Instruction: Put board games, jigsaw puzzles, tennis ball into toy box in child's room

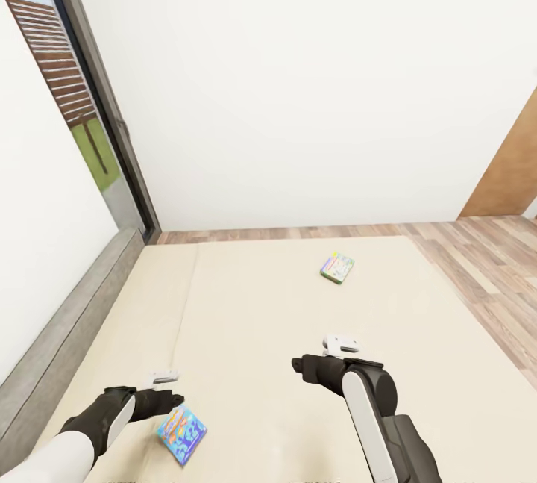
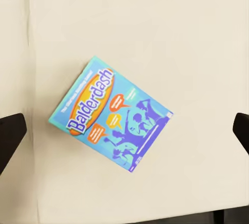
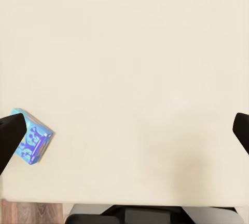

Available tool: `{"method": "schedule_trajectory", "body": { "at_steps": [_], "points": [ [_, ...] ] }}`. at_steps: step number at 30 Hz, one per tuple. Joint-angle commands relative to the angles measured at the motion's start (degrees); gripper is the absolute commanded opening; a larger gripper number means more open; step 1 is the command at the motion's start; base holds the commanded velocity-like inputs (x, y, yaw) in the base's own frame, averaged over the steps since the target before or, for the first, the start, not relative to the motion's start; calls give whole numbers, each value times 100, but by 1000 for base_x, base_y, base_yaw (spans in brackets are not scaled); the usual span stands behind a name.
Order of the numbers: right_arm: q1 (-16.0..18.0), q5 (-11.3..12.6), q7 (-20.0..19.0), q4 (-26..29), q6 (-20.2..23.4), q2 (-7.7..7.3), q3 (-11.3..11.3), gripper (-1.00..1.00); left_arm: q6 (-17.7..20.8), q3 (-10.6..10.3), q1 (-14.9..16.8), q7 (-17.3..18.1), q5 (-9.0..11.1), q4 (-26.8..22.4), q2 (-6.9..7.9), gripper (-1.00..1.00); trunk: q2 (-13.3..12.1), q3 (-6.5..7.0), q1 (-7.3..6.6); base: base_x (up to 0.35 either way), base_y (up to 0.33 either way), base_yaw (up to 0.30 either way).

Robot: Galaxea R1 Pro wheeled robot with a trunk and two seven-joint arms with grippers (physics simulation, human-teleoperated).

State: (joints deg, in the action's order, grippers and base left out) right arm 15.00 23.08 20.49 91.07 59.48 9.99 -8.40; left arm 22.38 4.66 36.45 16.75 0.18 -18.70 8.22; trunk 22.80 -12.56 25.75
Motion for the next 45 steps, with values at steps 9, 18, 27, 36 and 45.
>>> {"method": "schedule_trajectory", "body": {
  "at_steps": [9,18,27,36,45],
  "points": [
    [-8,367,-69,14,39,1,5,100,-190,26,3,-419,-42,9,-476,100,12,-95,3,0,0,5],
    [-14,1549,-892,15,52,1,-2,100,-264,59,3,-518,-11,15,-479,100,12,-178,3,0,0,82],
    [-15,1712,-2284,15,52,-85,15,100,-269,61,3,-520,-2,15,-451,100,12,-258,3,0,0,124],
    [-22,1703,-2573,10,48,-109,107,100,-269,60,3,-459,0,-4,-418,100,12,-337,3,0,0,131],
    [-39,1710,-2620,-6,52,-201,505,100,-257,61,3,-437,0,-19,-409,100,12,-416,3,0,0,123]
  ]
}}
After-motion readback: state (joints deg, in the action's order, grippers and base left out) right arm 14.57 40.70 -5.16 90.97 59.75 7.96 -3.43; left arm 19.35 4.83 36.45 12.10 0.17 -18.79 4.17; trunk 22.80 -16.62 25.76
